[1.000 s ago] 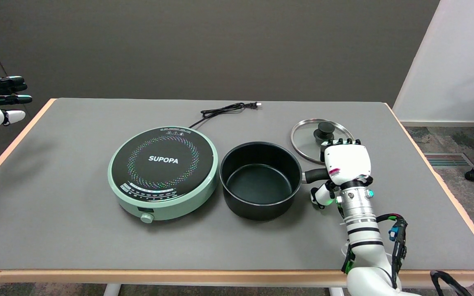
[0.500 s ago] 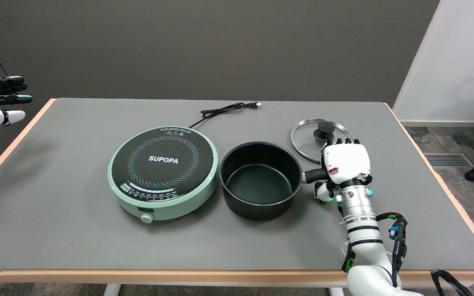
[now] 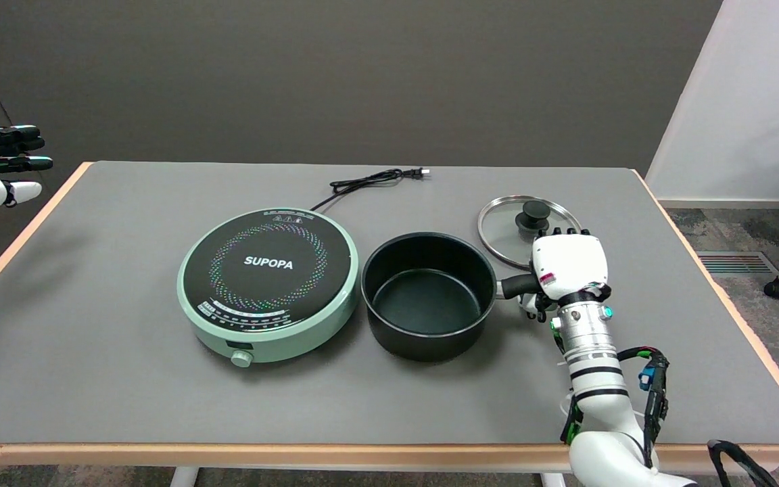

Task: Pick up the soup pot.

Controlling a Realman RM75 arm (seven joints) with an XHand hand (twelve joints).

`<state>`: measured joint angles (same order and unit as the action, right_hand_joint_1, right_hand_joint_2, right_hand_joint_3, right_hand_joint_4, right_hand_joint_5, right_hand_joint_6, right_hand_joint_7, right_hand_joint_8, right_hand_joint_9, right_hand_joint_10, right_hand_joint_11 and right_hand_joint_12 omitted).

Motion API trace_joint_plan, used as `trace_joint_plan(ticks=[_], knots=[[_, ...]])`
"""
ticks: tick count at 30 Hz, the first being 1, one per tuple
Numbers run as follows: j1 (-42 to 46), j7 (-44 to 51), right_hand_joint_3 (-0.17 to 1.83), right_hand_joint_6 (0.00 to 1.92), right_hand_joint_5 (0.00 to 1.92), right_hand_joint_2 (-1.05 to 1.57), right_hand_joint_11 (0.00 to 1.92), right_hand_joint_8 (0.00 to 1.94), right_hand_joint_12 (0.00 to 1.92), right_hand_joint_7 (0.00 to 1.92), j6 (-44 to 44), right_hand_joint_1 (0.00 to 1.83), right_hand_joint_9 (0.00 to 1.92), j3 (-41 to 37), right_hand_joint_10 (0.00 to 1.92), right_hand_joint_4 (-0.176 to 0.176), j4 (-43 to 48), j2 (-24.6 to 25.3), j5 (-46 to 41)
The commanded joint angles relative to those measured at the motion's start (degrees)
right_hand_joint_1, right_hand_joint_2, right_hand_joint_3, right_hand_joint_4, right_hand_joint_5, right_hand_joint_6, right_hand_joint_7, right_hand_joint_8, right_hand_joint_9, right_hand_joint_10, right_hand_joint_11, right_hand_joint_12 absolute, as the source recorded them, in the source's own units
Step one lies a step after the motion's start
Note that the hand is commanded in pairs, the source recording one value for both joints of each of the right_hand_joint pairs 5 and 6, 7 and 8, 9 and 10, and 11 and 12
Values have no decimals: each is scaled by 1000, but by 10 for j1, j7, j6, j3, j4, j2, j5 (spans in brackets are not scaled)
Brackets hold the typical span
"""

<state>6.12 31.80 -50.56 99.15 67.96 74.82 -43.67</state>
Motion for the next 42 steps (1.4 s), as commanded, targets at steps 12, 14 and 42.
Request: trace_joint_plan(ticks=[12,14,42], knots=[[-11,-3,899,1719,1719,338,1719,1719,1719,1719,14,1283,1719,-4,1719,-80,7,-1,-36],[-13,-4,924,1729,1729,349,1729,1729,1729,1729,14,1280,1729,-3,1729,-78,8,-2,-38],[-14,9,612,1920,1920,410,1920,1920,1920,1920,41,1257,1920,14,1920,-18,17,-6,-83]])
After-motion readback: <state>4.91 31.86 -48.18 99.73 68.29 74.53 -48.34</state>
